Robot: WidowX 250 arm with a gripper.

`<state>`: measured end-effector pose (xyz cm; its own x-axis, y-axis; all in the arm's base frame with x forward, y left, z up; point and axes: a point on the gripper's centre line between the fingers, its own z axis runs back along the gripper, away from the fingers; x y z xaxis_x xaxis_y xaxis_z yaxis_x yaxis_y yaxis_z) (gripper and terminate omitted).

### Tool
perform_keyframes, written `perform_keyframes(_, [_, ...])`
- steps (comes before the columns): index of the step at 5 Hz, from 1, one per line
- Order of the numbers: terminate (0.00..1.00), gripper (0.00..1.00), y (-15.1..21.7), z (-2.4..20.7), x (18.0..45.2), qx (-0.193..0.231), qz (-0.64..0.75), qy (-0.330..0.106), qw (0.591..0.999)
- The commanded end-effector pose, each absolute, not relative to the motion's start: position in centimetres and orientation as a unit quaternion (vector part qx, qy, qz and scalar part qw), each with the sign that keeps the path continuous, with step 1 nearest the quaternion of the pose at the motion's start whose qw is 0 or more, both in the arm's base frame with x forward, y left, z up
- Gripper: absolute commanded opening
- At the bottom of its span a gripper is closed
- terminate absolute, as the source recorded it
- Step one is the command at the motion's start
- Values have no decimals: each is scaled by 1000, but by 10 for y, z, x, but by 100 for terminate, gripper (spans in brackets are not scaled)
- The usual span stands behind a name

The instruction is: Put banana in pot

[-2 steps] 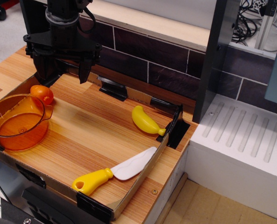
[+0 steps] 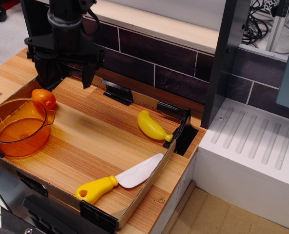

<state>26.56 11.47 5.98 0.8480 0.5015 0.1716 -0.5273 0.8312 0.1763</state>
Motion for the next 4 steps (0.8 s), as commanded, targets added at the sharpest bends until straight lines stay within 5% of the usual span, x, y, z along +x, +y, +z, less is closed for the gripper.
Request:
perform_keyframes(1, [0, 100, 68, 92, 275, 41, 335, -139, 931])
perform_keyframes(2, [0, 100, 50, 94, 282, 0, 406, -155, 900])
perform_keyframes(4, [0, 100, 25, 76, 293, -21, 521, -106, 847])
